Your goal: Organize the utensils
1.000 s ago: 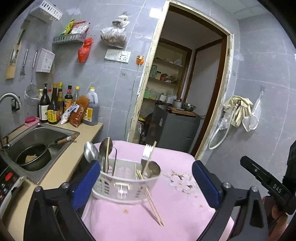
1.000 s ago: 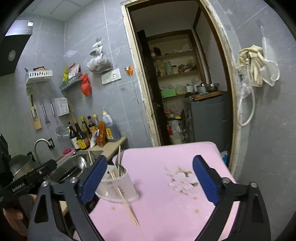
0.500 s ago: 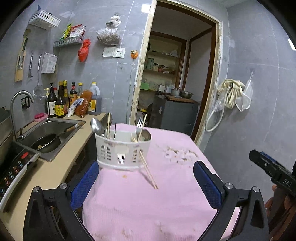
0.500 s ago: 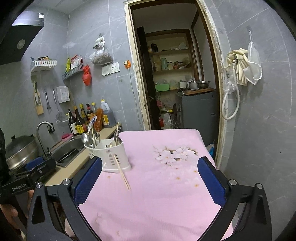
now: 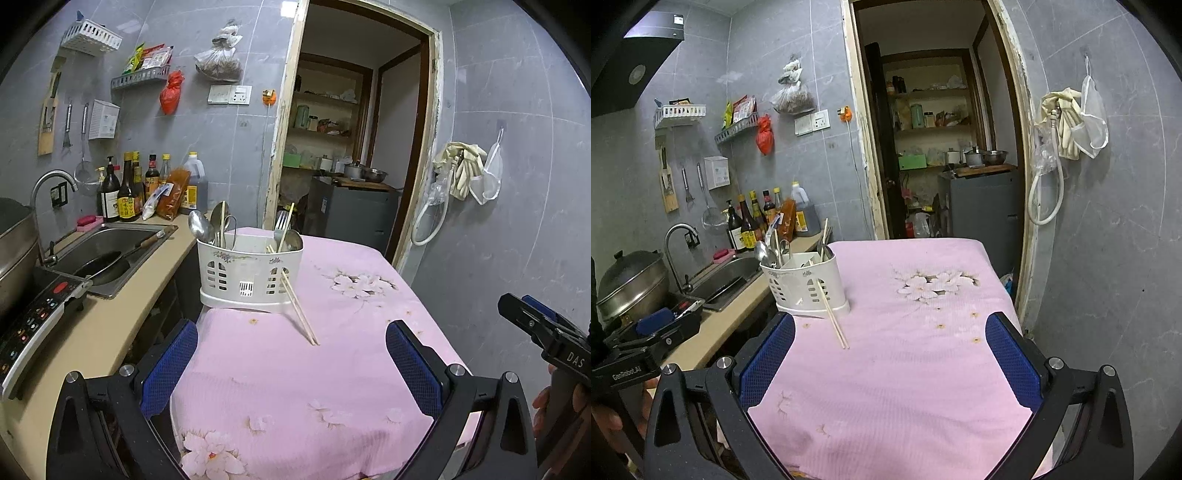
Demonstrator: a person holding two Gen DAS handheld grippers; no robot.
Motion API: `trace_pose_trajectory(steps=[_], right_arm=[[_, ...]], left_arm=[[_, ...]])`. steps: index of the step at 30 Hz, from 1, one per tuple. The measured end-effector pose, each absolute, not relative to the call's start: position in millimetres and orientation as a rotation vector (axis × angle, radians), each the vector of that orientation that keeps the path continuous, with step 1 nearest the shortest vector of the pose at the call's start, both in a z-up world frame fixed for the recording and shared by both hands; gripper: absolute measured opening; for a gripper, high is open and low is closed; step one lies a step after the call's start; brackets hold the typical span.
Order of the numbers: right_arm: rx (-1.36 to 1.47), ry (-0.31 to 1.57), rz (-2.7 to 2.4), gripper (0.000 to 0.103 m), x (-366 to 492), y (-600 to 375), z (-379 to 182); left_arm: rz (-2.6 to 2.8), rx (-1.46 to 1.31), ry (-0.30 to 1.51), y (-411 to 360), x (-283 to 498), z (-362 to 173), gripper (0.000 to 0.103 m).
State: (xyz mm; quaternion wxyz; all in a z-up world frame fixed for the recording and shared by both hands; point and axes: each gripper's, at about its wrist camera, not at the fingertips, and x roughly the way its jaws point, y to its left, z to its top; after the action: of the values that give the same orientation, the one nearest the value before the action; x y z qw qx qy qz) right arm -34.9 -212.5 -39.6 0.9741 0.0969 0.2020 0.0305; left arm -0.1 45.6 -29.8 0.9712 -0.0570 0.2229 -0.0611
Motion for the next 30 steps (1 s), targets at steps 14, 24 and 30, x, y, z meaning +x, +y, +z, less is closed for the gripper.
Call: trace_pose_trajectory(steps=[14, 24, 30], right_arm=[[0.191, 0.416, 0.070, 0.101, -31.7, -208.7, -40.3], [0.191, 0.417, 0.071, 0.101, -31.7, -208.7, -40.6], [0.192, 0.418, 0.070, 0.101, -31.4, -209.2, -40.1]], left_arm=[[-0.112, -0.117, 0.448, 47.0, 1.2, -29.6, 0.103], [-0.113, -0.116, 0.449, 47.6, 2.2, -28.9, 0.103], [-0.112, -0.114, 0.451, 47.7, 2.0, -29.3, 0.103]])
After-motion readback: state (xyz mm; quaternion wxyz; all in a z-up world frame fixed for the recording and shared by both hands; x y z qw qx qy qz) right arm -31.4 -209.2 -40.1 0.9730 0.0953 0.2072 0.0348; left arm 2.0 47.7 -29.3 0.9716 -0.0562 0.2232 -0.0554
